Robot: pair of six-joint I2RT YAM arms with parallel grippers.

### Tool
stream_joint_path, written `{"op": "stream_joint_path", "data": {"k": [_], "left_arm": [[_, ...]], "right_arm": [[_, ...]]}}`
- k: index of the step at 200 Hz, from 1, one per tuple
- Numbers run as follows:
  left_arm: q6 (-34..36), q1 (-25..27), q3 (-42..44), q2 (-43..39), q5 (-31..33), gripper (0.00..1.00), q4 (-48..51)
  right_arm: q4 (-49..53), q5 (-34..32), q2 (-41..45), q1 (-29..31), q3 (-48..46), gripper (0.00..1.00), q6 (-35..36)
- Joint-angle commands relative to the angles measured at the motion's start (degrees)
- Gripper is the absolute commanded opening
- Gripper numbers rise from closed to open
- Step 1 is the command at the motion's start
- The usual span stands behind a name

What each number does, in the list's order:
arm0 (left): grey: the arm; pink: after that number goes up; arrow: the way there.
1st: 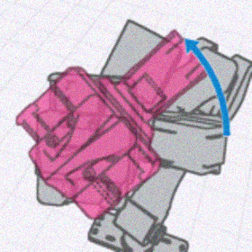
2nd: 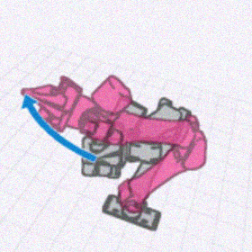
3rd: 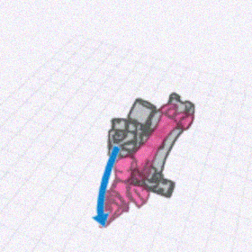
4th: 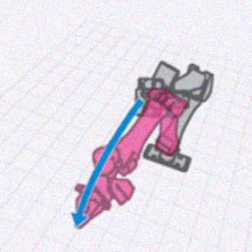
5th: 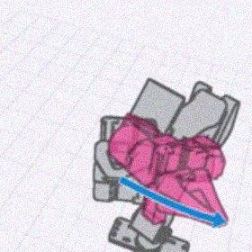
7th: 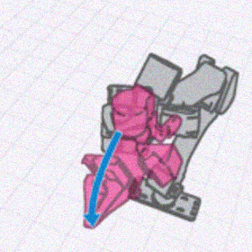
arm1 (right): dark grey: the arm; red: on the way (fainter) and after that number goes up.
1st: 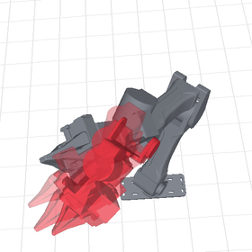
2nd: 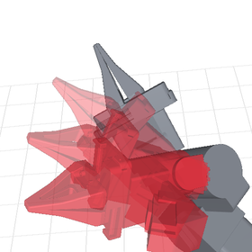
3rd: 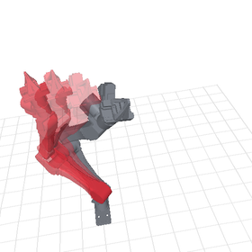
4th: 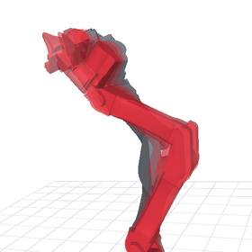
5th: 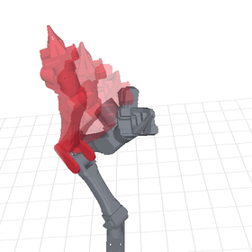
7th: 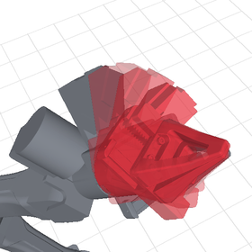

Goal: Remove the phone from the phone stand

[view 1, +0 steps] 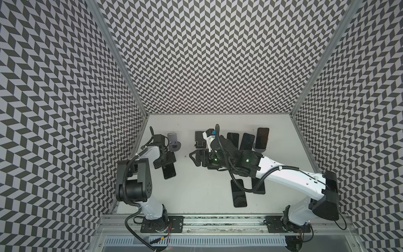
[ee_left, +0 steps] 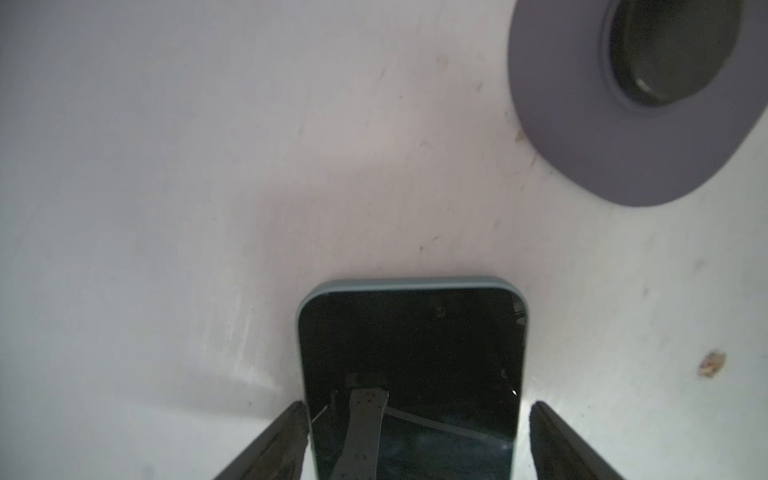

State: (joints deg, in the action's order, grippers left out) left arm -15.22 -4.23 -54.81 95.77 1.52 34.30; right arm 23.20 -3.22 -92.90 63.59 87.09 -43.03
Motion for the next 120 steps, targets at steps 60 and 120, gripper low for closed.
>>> {"op": "stream_joint_path", "data": {"k": [60,120], "left_arm": [[-0.4,-1.1,-1.6,-7.1,-1.9,0.85,2.9],[-0.9,-0.6,-5.1,-16.4,-2.6,0.85,3.3]], "right_arm": [[-1.1,-5.6,7.8,0.5,-5.4,0.84,-0.7],[-2.2,-9.8,10.8,0.4,-7.9,0.84,0.1]]}}
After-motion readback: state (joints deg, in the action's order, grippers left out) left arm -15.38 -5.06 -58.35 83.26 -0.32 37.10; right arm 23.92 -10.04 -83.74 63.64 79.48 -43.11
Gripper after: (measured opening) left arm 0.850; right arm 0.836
